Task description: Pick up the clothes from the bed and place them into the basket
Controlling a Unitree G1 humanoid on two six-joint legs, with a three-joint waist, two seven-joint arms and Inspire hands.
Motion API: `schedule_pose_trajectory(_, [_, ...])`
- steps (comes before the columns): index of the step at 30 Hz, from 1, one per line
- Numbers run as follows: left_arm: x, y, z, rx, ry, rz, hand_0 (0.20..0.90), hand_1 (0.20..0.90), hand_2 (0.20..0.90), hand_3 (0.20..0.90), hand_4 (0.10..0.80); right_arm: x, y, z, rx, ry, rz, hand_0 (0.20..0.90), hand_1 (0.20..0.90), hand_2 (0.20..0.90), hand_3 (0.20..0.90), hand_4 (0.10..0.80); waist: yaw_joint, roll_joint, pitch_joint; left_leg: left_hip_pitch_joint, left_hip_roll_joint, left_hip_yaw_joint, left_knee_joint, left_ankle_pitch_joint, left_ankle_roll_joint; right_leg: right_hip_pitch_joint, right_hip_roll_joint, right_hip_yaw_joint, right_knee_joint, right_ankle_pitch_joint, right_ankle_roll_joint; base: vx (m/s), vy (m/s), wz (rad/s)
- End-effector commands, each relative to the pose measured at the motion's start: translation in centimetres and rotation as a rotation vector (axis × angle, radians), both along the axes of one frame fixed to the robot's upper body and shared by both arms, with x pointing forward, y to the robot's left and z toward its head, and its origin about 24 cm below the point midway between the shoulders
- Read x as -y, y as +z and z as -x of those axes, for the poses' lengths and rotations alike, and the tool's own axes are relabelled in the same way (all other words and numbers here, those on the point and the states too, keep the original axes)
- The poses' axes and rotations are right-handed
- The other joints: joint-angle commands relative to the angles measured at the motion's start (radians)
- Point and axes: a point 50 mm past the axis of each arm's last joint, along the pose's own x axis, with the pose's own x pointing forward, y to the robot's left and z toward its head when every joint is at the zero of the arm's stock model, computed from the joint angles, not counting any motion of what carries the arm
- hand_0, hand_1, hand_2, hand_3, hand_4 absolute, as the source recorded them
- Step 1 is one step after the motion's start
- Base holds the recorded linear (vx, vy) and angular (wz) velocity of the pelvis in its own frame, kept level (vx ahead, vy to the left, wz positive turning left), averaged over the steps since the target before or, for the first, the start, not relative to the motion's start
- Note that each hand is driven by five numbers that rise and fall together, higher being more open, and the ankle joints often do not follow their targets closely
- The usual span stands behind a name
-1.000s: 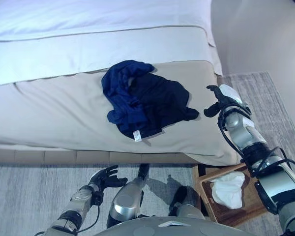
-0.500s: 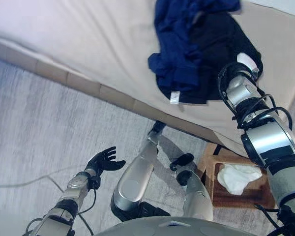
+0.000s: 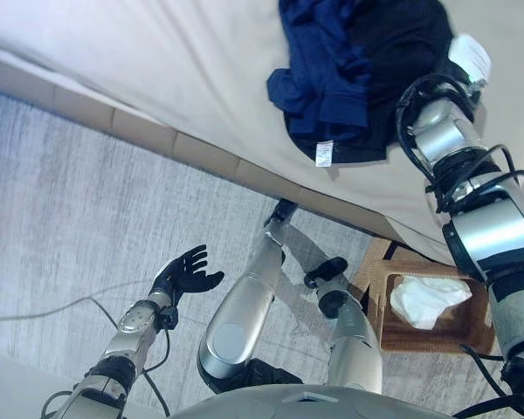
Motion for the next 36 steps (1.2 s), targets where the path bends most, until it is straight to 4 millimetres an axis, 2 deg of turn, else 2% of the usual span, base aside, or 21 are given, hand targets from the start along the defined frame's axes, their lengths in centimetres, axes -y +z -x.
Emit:
schedule_pose_trajectory(1, [-3.0,-1.3,3.9,-0.095,0.047,-0.094,0.9,0.9,0.9,0.9,0.8,0.4,8.3,4.4,0.536,0.017,0.118,0.3,0.3,0.3,0.2,0.1,-0.038,-0.065,-0.032,0.248,0.022,0.046,-0.142,-0.123,0.063,0.17,0.035,0.054,-0.004,0.029,0.012,0.093,-0.137,-0.48])
schedule_pose_trajectory(3, [-3.3,-1.7,4.8,-0.131,0.043,-0.118,0.9,0.9,0.9,0.9,0.8,1.2,9.0,6.8,0.664,0.021,0.128,0.3,0.3,0.3,0.2,0.1,-0.079,-0.085,-0.084,0.32,0.038,0.077,-0.194,-0.13,0.056,0.232,0.062,0.081,-0.083,0.032,0.014,0.092,-0.104,-0.28])
schedule_pose_trajectory(4, [-3.3,-2.1,5.5,-0.167,0.035,-0.129,0.9,0.9,0.9,0.9,0.8,2.0,9.0,8.2,0.705,0.016,0.141,0.3,0.3,0.3,0.2,0.1,-0.109,-0.089,-0.128,0.355,0.044,0.103,-0.223,-0.108,0.054,0.271,0.075,0.081,-0.143,0.053,0.011,0.073,-0.04,-0.25])
schedule_pose_trajectory(8, [-2.9,-3.2,7.1,-0.269,-0.023,-0.174,0.9,0.9,0.9,0.9,0.8,3.8,8.0,11.1,0.787,-0.02,0.182,0.3,0.3,0.3,0.2,0.1,-0.18,-0.092,-0.237,0.462,0.053,0.162,-0.282,-0.109,0.044,0.353,0.109,0.125,-0.239,0.064,0.02,0.093,-0.061,-0.42])
schedule_pose_trajectory(11, [-2.3,-4.1,7.8,-0.343,-0.058,-0.196,0.9,0.9,0.9,0.9,0.8,4.5,8.2,13.1,0.825,-0.036,0.233,0.3,0.3,0.3,0.2,0.1,-0.245,-0.085,-0.315,0.531,0.052,0.206,-0.306,-0.122,0.042,0.386,0.118,0.173,-0.292,0.081,0.016,0.085,-0.028,-0.53])
schedule_pose_trajectory(16, [-0.8,-4.9,7.6,-0.389,-0.074,-0.182,0.9,0.9,0.9,0.9,0.8,5.3,8.3,14.5,0.837,-0.029,0.265,0.3,0.3,0.3,0.2,0.1,-0.324,-0.066,-0.402,0.605,0.048,0.265,-0.316,-0.147,0.041,0.418,0.13,0.228,-0.332,0.097,0.007,0.034,-0.022,-0.48])
schedule_pose_trajectory(22, [0.6,-5.2,7.2,-0.418,-0.116,-0.169,0.9,0.9,0.9,0.9,0.8,7.0,7.4,15.1,0.764,-0.062,0.278,0.3,0.3,0.3,0.2,0.1,-0.376,-0.055,-0.451,0.669,0.053,0.313,-0.343,-0.155,0.029,0.464,0.143,0.251,-0.36,0.094,-0.001,0.006,-0.075,-0.39])
schedule_pose_trajectory(26, [0.9,-5.6,7.7,-0.455,-0.149,-0.175,0.9,0.9,0.9,0.9,0.8,8.5,5.2,14.5,0.614,-0.084,0.246,0.3,0.3,0.3,0.2,0.1,-0.401,-0.056,-0.464,0.692,0.059,0.334,-0.34,-0.165,0.024,0.478,0.149,0.258,-0.372,0.096,-0.003,-0.006,-0.124,-0.23])
schedule_pose_trajectory(33, [0.4,-6.0,9.3,-0.524,-0.172,-0.195,0.9,0.9,0.9,0.9,0.8,9.4,-2.8,12.7,0.205,-0.046,0.2,0.3,0.3,0.3,0.2,0.1,-0.439,-0.036,-0.447,0.707,0.07,0.359,-0.32,-0.179,0.022,0.472,0.152,0.283,-0.363,0.096,-0.009,0.004,-0.136,-0.17])
schedule_pose_trajectory(36, [0.1,-5.6,8.4,-0.492,-0.166,-0.206,0.9,0.9,0.9,0.9,0.8,9.9,-5.8,11.8,0.041,-0.07,0.204,0.3,0.3,0.3,0.2,0.1,-0.456,-0.013,-0.407,0.67,0.075,0.36,-0.291,-0.178,0.023,0.422,0.148,0.291,-0.319,0.085,-0.018,-0.154,-0.143,-0.1])
